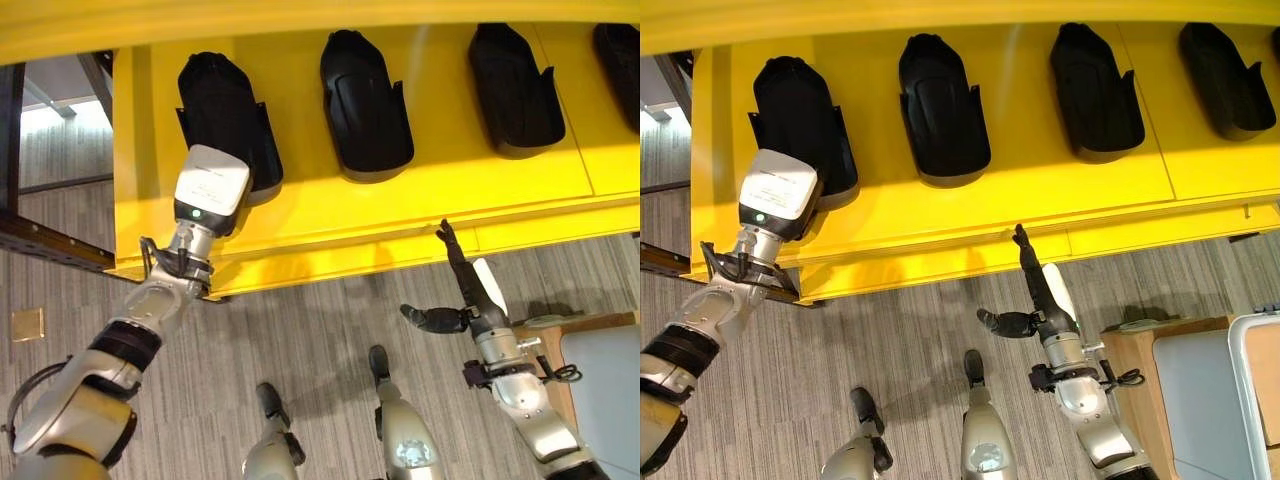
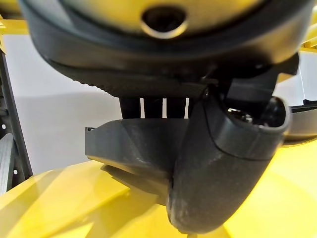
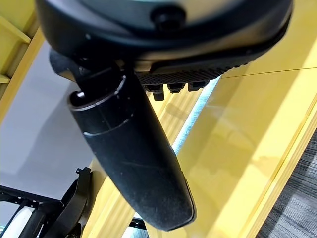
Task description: Move parts from the plastic box to the shelf.
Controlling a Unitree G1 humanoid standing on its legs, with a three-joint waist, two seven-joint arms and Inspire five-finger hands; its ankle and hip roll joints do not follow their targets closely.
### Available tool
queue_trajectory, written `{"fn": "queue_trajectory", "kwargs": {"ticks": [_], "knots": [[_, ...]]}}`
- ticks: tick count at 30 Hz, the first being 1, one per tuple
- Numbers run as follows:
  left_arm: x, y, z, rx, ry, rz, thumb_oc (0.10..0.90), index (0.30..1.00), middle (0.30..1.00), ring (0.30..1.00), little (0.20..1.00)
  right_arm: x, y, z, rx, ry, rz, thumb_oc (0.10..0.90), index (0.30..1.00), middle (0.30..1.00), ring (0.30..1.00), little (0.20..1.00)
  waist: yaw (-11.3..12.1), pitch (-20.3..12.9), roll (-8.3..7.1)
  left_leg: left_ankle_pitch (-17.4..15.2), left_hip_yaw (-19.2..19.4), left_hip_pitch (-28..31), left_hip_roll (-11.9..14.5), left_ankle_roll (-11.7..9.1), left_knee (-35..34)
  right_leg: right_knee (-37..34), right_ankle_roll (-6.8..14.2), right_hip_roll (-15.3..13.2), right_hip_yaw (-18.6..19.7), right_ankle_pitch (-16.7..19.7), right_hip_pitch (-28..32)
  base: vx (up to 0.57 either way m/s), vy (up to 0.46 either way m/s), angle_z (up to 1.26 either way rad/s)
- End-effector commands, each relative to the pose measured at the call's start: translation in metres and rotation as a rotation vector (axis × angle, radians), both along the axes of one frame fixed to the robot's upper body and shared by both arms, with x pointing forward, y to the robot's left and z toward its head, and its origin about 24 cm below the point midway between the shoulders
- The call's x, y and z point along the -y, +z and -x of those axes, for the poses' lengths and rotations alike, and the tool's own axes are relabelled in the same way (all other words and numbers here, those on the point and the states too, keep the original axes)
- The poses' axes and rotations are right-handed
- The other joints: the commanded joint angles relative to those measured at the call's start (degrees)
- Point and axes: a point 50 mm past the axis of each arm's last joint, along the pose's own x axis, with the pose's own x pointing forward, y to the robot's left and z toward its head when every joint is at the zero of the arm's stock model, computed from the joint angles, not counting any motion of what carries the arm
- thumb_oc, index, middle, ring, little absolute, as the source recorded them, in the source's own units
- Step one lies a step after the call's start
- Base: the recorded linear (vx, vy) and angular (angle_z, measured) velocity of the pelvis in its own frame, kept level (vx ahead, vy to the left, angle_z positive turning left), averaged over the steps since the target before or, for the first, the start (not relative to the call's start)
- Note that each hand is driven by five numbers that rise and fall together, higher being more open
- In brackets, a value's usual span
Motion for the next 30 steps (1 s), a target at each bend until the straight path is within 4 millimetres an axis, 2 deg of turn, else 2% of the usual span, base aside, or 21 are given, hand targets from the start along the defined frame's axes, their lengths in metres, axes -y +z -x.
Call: {"fn": "queue_trajectory", "kwargs": {"ticks": [1,11,21,30], "knots": [[-0.036,0.033,-0.004,0.063,0.138,-0.081,0.400,0.300,0.300,0.300,0.300,-0.007,0.054,0.001,0.289,0.079,-0.033,0.900,1.000,1.000,1.000,1.000,-0.50,-1.83,-2.19,-1.94,-3.13,-4.22,1.65,0.61,8.92,7.29,2.27,-3.82,-1.63,-1.50,-3.05,0.00,0.000,0.00],[-0.058,0.024,0.001,0.007,0.218,-0.113,0.400,0.300,0.300,0.300,0.300,-0.005,0.054,0.001,0.289,0.080,-0.030,0.900,1.000,1.000,1.000,1.000,-0.25,-1.66,-2.11,-2.37,-3.38,-4.91,1.49,0.50,9.99,7.39,2.27,-4.14,-1.71,-1.44,-2.99,0.00,0.000,0.00],[-0.073,0.027,0.010,-0.007,0.258,-0.147,0.400,0.300,0.300,0.300,0.300,-0.003,0.056,0.000,0.295,0.076,-0.016,0.900,1.000,1.000,1.000,1.000,0.52,-1.46,-2.00,-2.61,-4.08,-5.86,1.48,0.42,10.95,7.46,2.31,-4.42,-2.14,-1.26,-2.87,0.00,0.000,0.00],[-0.088,0.025,0.014,-0.004,0.323,-0.089,0.400,0.300,0.300,0.300,0.300,0.001,0.057,0.001,0.290,0.067,-0.005,0.900,1.000,1.000,1.000,1.000,0.93,-1.36,-2.07,-2.55,-4.62,-6.68,1.34,0.30,11.41,7.61,2.16,-4.55,-2.45,-1.29,-2.83,0.00,0.000,0.00]]}}
